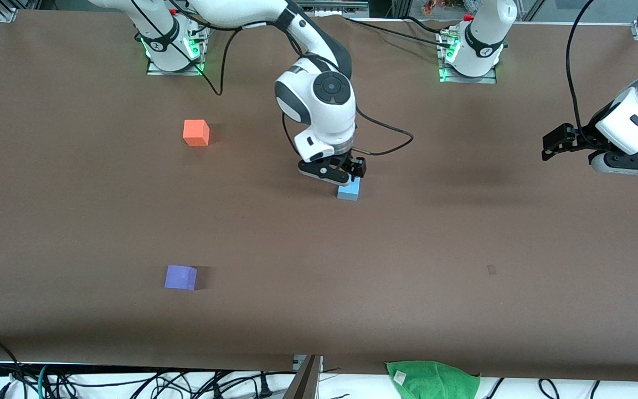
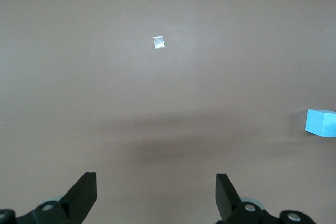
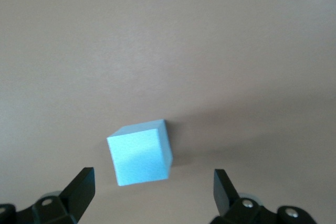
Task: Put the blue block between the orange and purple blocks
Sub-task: 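Lower the right gripper and close it on the blue cube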
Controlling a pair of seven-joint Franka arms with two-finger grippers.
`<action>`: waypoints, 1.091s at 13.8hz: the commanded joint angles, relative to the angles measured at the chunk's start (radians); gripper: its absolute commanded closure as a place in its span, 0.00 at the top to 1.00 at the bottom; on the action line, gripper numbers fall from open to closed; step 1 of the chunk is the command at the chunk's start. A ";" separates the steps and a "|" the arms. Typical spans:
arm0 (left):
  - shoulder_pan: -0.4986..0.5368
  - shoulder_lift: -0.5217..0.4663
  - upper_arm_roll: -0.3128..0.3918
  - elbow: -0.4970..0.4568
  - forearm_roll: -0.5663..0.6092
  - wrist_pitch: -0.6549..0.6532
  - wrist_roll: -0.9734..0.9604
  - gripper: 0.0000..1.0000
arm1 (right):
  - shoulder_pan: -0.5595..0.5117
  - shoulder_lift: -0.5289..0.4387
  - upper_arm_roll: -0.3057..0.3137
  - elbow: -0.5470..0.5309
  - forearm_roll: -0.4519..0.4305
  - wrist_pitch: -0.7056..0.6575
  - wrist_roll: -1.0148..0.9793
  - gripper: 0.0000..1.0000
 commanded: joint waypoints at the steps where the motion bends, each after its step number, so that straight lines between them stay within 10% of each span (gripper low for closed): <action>1: -0.001 -0.014 -0.001 -0.011 -0.018 -0.004 -0.003 1.00 | 0.042 0.069 -0.013 0.053 -0.049 0.021 0.059 1.00; 15: -0.001 -0.016 -0.002 0.012 -0.018 -0.073 -0.005 1.00 | 0.084 0.159 -0.014 0.054 -0.107 0.103 0.037 1.00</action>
